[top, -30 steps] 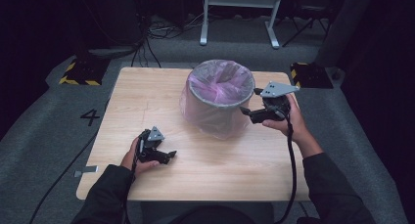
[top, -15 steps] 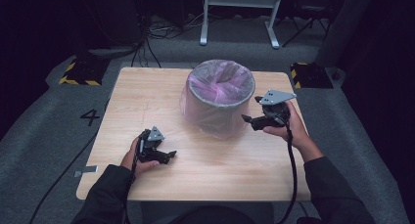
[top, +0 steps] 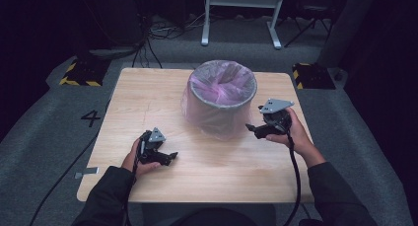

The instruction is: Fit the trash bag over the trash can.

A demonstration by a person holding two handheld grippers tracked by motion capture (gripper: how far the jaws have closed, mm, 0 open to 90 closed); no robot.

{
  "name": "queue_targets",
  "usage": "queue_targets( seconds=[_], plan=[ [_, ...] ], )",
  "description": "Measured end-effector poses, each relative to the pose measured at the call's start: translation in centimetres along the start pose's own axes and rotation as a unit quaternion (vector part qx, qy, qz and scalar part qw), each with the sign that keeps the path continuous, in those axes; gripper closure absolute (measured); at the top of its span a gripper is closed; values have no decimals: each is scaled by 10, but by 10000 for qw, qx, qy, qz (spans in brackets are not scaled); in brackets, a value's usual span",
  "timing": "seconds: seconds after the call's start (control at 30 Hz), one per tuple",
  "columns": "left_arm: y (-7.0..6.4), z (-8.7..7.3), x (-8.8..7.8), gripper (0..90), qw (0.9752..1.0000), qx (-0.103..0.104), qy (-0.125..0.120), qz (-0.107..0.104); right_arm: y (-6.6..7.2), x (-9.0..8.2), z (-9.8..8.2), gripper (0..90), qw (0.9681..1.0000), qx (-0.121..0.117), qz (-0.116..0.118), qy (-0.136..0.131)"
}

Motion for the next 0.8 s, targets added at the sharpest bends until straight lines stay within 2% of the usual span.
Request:
queue_targets(
  seconds=[0.33, 0.57, 0.8],
  plan=[
    [0, 0, 0, 138, 10000, -1, -1, 0, 2, 4, -20, 186, 9997, 26, -15, 223],
    [0, 0, 0, 138, 10000, 1, 1, 0, 4, 8, -35, 186, 9991, -67, -1, 422],
    [0, 0, 0, 138, 10000, 0, -1, 0, 5, 10, -49, 186, 9985, -4, -21, 548]
  ],
)
Point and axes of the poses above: each handheld gripper's, and its own axes: x roughly forward along the jaws, z roughly out of its top, y roughly to its left, the point moved 8 cm from there along x, roughly forward along the jaws, and after that the axes turned 5 degrees about x, right-handed, at the moved point
